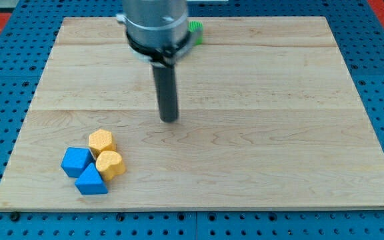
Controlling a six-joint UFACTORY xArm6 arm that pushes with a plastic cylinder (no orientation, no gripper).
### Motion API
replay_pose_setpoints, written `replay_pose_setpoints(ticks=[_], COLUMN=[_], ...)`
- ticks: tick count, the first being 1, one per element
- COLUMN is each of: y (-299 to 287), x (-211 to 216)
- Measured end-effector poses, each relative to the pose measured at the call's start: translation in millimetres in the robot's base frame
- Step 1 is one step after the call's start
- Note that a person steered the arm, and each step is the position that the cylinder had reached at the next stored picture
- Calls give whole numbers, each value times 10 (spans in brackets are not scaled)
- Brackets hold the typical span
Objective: Slightly move the yellow heart diagonally to the yellow hexagon
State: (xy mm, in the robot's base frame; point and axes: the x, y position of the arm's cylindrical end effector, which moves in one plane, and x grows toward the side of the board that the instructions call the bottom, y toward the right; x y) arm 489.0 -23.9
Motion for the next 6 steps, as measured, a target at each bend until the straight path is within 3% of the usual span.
replay_pose_setpoints(ticks=[1, 2, 4, 6], y=[380, -37, -1112, -1016], x=[793, 1103, 955, 98])
